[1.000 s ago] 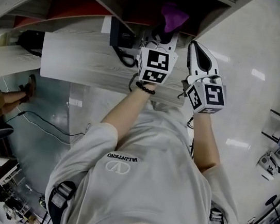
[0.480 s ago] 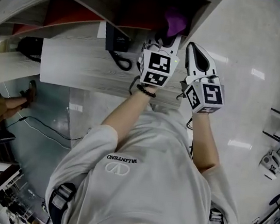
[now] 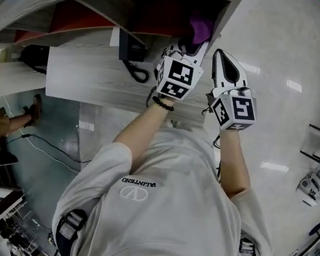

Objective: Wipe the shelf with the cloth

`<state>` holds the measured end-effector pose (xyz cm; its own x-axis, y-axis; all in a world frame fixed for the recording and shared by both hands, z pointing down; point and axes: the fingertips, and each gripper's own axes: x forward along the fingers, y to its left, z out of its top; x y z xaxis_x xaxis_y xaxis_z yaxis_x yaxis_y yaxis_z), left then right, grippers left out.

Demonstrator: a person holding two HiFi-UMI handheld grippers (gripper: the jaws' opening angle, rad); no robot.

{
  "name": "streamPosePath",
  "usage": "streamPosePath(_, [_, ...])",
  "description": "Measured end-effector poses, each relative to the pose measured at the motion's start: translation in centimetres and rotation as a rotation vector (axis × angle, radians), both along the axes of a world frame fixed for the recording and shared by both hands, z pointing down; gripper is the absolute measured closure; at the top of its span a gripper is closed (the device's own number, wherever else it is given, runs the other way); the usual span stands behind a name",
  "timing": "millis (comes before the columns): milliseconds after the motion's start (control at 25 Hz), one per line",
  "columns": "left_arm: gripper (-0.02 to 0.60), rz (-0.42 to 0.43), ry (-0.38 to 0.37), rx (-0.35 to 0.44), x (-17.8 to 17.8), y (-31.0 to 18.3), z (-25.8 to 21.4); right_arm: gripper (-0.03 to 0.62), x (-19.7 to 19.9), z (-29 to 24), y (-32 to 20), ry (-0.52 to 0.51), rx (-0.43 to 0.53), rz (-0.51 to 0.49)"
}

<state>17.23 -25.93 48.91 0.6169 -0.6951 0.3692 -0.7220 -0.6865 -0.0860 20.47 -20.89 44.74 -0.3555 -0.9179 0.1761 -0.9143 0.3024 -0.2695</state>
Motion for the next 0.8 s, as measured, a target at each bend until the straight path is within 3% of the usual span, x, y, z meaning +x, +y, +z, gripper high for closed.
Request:
streamPosePath(240, [0.482,0.057,-0.036,0.051,0.6,0.7,-0.9,0.595,0.5,-0.5,0.6,-0.001,0.009,-0.007])
streamPosePath(800, [0.482,0.066,-0.004,0.098,-0.5,1.0,-4.8,0.595,-1.3,-4.1,0.5,0.008,0.07,-0.022])
